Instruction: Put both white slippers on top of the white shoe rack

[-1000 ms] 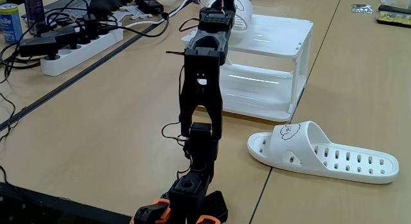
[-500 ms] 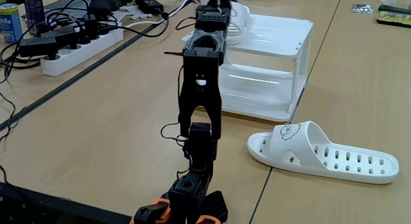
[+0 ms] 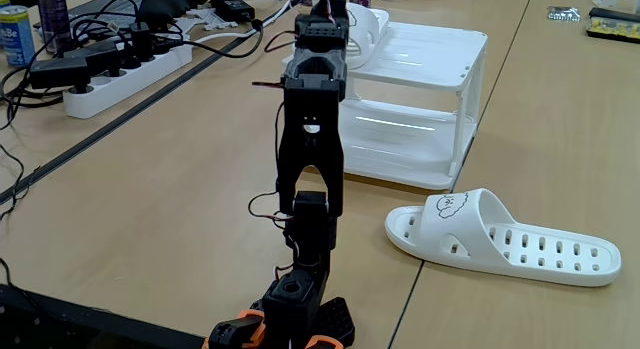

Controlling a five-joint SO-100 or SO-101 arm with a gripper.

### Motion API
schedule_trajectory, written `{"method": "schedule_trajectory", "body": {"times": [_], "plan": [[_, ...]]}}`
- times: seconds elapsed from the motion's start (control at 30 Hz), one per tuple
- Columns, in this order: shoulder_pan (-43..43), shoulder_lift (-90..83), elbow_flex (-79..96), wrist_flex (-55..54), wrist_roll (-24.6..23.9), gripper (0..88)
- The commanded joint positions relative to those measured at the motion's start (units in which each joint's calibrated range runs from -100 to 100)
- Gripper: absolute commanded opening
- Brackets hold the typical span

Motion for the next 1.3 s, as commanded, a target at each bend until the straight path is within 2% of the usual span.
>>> {"method": "schedule_trajectory", "body": {"times": [0.0,0.7,0.83,1.03,1.27], "plan": [[-0.02,-5.48,-0.47,-0.29,0.42,22.4],[1.05,-21.63,12.7,-0.2,0.42,22.4],[9.11,-28.11,14.69,-0.2,0.42,22.4],[32.05,-36.19,28.49,-0.29,0.42,22.8],[32.38,-44.26,52.85,-1.07,0.42,23.0]]}}
